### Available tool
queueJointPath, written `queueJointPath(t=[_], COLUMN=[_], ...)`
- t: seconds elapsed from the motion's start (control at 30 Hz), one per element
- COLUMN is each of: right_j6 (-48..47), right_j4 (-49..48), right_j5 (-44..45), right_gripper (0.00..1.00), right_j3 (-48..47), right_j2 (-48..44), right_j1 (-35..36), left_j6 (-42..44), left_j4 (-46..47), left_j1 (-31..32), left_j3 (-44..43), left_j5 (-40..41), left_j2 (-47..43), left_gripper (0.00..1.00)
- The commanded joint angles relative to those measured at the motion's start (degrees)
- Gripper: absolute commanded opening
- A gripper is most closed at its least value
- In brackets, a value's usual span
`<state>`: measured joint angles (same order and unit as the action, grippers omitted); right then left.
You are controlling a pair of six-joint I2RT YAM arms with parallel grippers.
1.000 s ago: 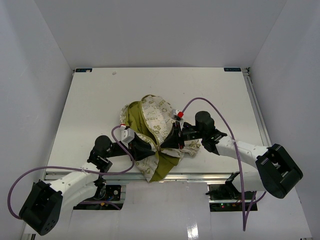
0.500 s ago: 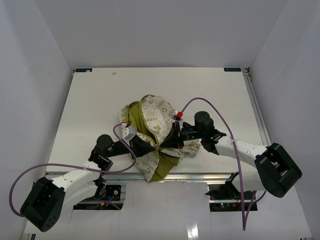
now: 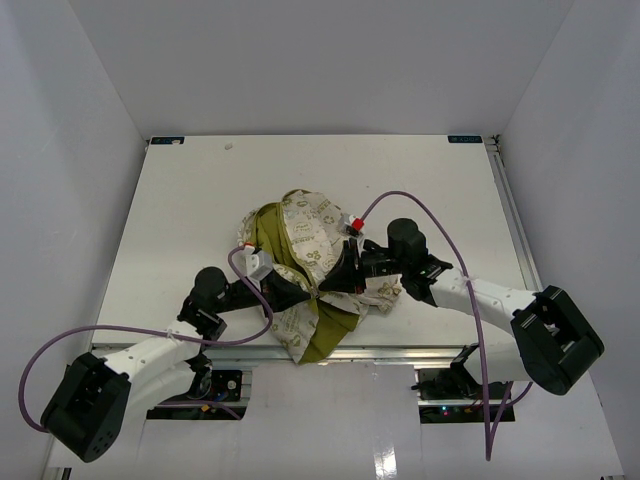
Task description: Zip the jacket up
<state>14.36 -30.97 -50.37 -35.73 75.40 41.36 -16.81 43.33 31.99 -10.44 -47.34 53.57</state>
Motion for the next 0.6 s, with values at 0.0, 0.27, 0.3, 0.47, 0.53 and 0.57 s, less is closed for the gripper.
queueJointPath(t=[0.0, 0.27, 0.3, 0.47, 0.53, 0.57], right_j6=[-0.6, -0.6, -0.5, 0.1, 0.1, -0.4], right_j4=[-3.1, -3.1, -3.1, -2.5, -1.5, -0.8], right_j5=[1.5, 1.3, 1.2, 2.3, 3.8, 4.9], right_gripper=[0.08, 0.08, 0.08, 0.08, 0.09, 0.1], right_j3=[-5.0, -6.6, -6.6, -4.8, -3.8, -3.7], right_j2=[-0.7, -0.3, -0.2, 0.1, 0.0, 0.1], right_j1=[0.1, -1.0, -1.0, -1.1, -1.2, -1.1], left_j6=[1.1, 1.0, 0.9, 0.1, -0.5, -1.0], left_j4=[-1.7, -1.0, -1.0, -2.7, -4.3, -4.7], left_j1=[0.2, 0.2, 0.2, 0.1, 0.1, 0.1], left_j3=[-1.7, -2.3, -2.3, -2.2, -2.4, -2.4], left_j5=[-3.4, -6.1, -6.1, -1.0, 3.2, 4.0], left_j2=[2.0, 4.5, 4.7, 2.6, 1.2, 1.0], left_gripper=[0.0, 0.0, 0.0, 0.0, 0.0, 0.0])
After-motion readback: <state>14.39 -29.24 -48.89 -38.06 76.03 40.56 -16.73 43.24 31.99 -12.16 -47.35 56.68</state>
